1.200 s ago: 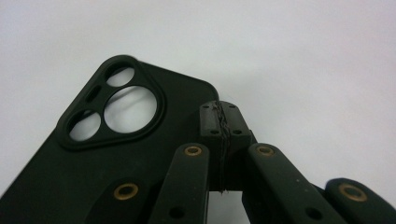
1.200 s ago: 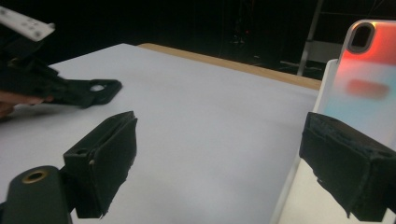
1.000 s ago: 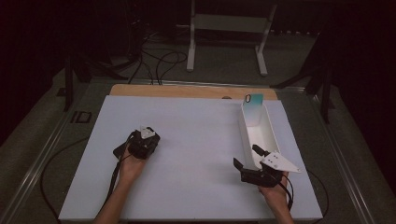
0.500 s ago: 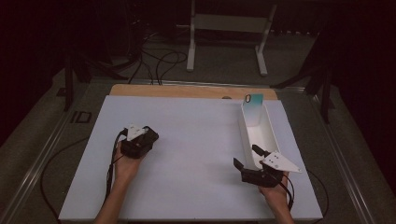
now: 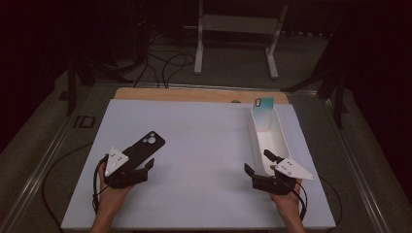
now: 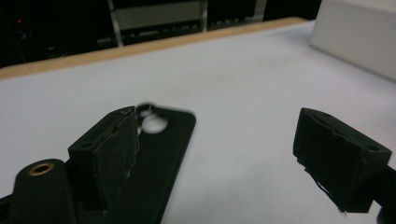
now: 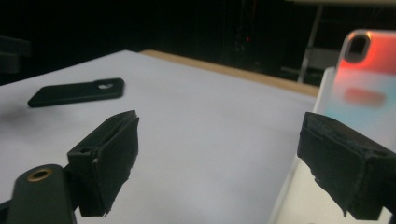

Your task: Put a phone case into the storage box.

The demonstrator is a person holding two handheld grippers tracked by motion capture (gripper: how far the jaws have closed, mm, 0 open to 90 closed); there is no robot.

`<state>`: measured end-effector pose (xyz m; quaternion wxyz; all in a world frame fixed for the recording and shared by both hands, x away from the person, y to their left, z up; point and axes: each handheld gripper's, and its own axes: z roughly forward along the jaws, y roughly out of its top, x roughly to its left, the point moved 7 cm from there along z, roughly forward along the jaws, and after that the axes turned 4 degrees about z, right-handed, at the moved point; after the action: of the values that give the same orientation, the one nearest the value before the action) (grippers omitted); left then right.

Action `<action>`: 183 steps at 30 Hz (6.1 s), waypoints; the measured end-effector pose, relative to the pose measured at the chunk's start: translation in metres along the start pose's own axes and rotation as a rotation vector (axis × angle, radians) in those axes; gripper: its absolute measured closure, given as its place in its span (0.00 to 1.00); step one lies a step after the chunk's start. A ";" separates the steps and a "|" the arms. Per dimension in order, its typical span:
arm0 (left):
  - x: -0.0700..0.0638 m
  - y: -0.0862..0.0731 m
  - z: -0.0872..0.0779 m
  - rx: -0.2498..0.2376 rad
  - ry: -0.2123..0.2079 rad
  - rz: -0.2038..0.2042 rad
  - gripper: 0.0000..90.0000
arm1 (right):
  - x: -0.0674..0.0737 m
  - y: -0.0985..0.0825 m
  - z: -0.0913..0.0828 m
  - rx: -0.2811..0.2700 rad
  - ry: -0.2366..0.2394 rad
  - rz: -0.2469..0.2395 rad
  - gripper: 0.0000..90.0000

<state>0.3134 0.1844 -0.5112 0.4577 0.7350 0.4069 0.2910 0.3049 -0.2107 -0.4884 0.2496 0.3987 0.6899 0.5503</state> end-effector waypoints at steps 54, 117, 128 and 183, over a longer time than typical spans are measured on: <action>0.066 -0.018 0.044 0.376 -0.088 0.000 0.00 | -0.001 -0.005 0.003 0.024 -0.009 -0.039 0.10; 0.034 0.003 0.052 0.313 -0.075 -0.041 0.17 | 0.000 -0.002 0.007 0.058 -0.011 -0.026 0.10; 0.009 0.033 0.044 0.204 -0.095 0.004 0.17 | 0.001 0.015 0.015 0.102 -0.006 0.021 0.10; -0.107 0.080 0.039 -0.087 -0.224 0.130 0.49 | 0.109 0.072 0.094 0.265 0.423 0.196 0.96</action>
<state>0.3181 0.0548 -0.4602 0.5117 0.7674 0.2916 0.2534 0.3377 -0.0628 -0.4350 -0.0090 0.3692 0.7508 0.5476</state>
